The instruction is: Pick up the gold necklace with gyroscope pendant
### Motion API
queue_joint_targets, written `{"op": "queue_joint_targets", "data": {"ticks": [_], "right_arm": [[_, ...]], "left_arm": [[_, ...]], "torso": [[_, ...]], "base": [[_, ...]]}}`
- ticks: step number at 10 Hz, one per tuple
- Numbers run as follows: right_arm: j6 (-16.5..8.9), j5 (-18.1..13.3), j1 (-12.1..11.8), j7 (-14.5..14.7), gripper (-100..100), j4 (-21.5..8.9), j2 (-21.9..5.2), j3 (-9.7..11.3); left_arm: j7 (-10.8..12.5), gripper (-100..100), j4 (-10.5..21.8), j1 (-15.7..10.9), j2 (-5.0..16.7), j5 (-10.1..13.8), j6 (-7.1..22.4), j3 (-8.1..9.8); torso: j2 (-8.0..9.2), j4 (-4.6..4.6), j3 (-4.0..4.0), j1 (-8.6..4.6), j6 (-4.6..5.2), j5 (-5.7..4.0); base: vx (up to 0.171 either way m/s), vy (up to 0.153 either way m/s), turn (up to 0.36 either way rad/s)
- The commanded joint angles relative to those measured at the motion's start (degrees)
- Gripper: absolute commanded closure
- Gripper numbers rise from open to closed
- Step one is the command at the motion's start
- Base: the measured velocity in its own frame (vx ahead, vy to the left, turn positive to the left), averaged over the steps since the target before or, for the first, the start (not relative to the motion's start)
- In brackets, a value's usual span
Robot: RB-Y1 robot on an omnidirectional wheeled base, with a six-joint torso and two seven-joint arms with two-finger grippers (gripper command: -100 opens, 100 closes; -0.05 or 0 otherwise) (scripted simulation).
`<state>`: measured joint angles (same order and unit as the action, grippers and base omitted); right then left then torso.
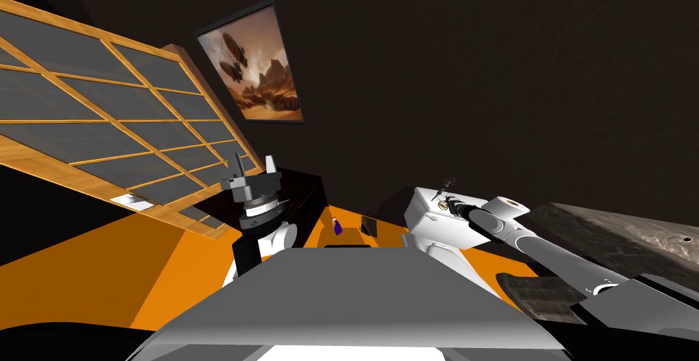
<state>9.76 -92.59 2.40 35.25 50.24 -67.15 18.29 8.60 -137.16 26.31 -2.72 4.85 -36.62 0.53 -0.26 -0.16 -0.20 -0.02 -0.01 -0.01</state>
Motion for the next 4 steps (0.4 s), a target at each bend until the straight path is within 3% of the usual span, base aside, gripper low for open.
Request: {"op": "queue_joint_targets", "data": {"ticks": [1, 2, 3, 4], "right_arm": [[-0.37, -0.48, -0.45, -1.64, 100, 0.75, -0.42, 0.49], [-0.79, -1.09, -1.11, -3.39, 100, 1.91, -1.11, 1.18], [-0.55, -0.84, -0.81, -2.40, 100, 1.36, -0.81, 0.86], [-0.61, -0.89, -0.87, -2.66, 0, 1.47, -0.86, 0.93]], "left_arm": [[0.00, 0, 0.00, 0.00, 0.00, 0.00, 0.00, 0.00], [0.00, 0, 0.00, 0.00, 0.00, 0.00, 0.00, 0.00], [0.00, 0, 0.00, 0.00, 0.00, 0.00, 0.00, 0.00], [0.00, 0, 0.00, 0.00, 0.00, 0.00, 0.00, 0.00]], "torso": [[0.00, 0.00, 0.00, 0.00, 0.00, 0.00], [0.00, 0.00, 0.00, -0.02, -0.02, -0.02], [0.01, 0.01, 0.01, -0.02, -0.01, -0.02], [0.01, 0.02, 0.01, -0.05, -0.01, -0.02]], "base": [[0.010, 0.011, -0.022], [0.008, 0.010, -0.019], [0.003, 0.005, -0.006], [0.000, 0.000, 0.000]]}}
